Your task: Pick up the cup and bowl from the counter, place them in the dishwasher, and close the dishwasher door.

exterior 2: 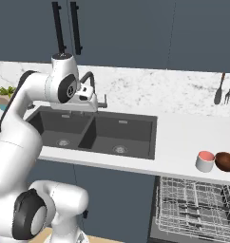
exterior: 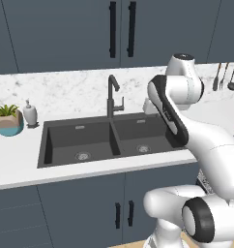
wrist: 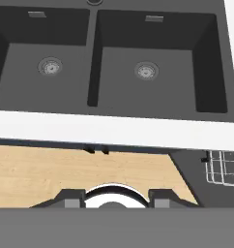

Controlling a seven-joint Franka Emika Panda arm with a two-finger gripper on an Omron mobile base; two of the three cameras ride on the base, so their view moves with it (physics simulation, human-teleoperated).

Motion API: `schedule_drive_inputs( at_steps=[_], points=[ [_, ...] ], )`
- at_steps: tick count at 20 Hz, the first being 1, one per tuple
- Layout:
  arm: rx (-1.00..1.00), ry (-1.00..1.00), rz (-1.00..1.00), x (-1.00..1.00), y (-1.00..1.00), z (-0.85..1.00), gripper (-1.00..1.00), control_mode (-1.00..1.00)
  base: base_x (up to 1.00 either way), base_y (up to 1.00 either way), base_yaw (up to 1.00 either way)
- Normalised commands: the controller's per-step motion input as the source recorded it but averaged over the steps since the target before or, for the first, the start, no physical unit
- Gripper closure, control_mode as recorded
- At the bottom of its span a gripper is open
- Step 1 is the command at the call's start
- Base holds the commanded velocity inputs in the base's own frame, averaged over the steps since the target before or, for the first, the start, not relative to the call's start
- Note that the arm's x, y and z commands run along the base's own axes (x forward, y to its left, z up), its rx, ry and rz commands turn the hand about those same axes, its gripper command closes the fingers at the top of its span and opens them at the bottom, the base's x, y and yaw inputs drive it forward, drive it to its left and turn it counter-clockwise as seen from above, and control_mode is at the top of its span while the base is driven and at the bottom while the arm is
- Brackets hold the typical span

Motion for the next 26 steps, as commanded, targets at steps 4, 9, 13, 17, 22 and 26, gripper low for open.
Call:
schedule_drive_inputs(
  at_steps=[4, 9, 13, 17, 22, 26],
  points=[
    [0.0, 0.0, -0.01, -0.18, -0.08, 0.0, -1.0, -1.0, 0.0, 0.0, 0.0],
    [0.0, 0.0, 0.0, -0.45, -0.03, -0.1, -1.0, -1.0, 0.0, 0.0, 0.0],
    [0.0, 0.0, 0.0, -0.64, -0.02, -0.08, -1.0, -1.0, 0.0, 0.0, 0.0],
    [0.0, -0.01, -0.05, -0.56, 0.0, -0.16, -1.0, -1.0, 0.0, 0.0, 0.0],
    [0.0, -0.03, -0.11, -0.56, 0.0, -0.35, -1.0, -1.0, 0.0, 0.0, 0.0],
    [0.0, -0.04, -0.21, -0.27, 0.0, -0.54, -1.0, -1.0, 0.0, 0.0, 0.0]
  ],
)
